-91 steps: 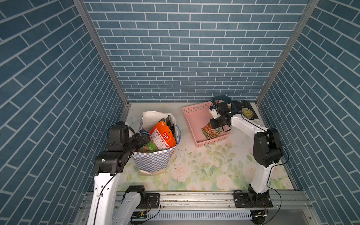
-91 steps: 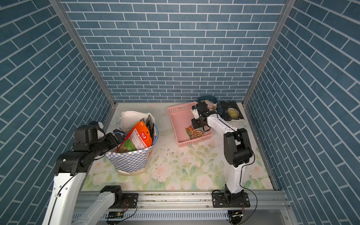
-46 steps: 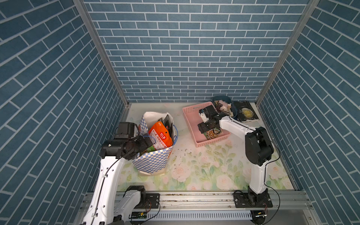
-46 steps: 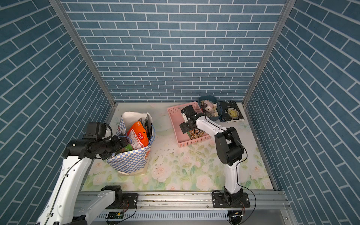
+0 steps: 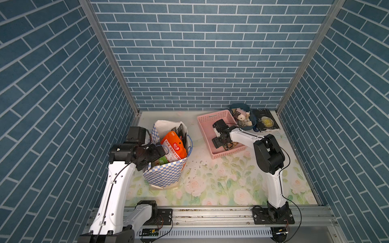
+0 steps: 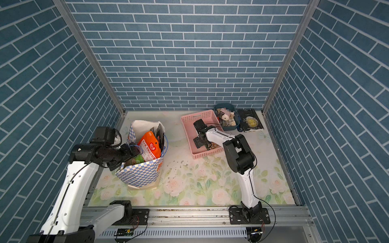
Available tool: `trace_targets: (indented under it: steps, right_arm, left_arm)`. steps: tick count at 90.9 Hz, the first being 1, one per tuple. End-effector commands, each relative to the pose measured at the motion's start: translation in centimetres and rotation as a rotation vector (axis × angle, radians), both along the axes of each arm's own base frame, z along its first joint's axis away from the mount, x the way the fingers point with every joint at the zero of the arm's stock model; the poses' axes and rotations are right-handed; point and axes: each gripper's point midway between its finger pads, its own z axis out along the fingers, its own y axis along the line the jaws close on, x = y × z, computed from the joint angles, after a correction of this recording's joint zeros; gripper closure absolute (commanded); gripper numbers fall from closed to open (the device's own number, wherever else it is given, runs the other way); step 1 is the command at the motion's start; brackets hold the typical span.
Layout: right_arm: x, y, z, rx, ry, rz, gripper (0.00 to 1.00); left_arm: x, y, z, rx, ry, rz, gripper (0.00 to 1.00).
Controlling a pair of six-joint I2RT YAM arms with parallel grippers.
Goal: Place the condiment packets inside the bag
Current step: Pick up the condiment packet from the storage box.
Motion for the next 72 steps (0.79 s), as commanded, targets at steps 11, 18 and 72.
trace_targets:
  steps: [11,18,72]
  right_arm:
    - [0.8,-2.0,-2.0,-0.096,-0.016,-0.09,0.75]
    - [1.7,-2.1,0.2,-0.09,-0.08,-0.107,0.99]
    - [-7.4,6.8,31.5,0.755,-0.435,0.345,1.0]
  left_arm:
    - [0.1,-0.5,3.9,-0.057,-0.134,0.043,0.0]
    - [0.4,-0.8,4.4,-0.084,-0.174,0.051,0.0]
    - [0.2,-1.3,3.4,-0.102,-0.176,0.023,0.0]
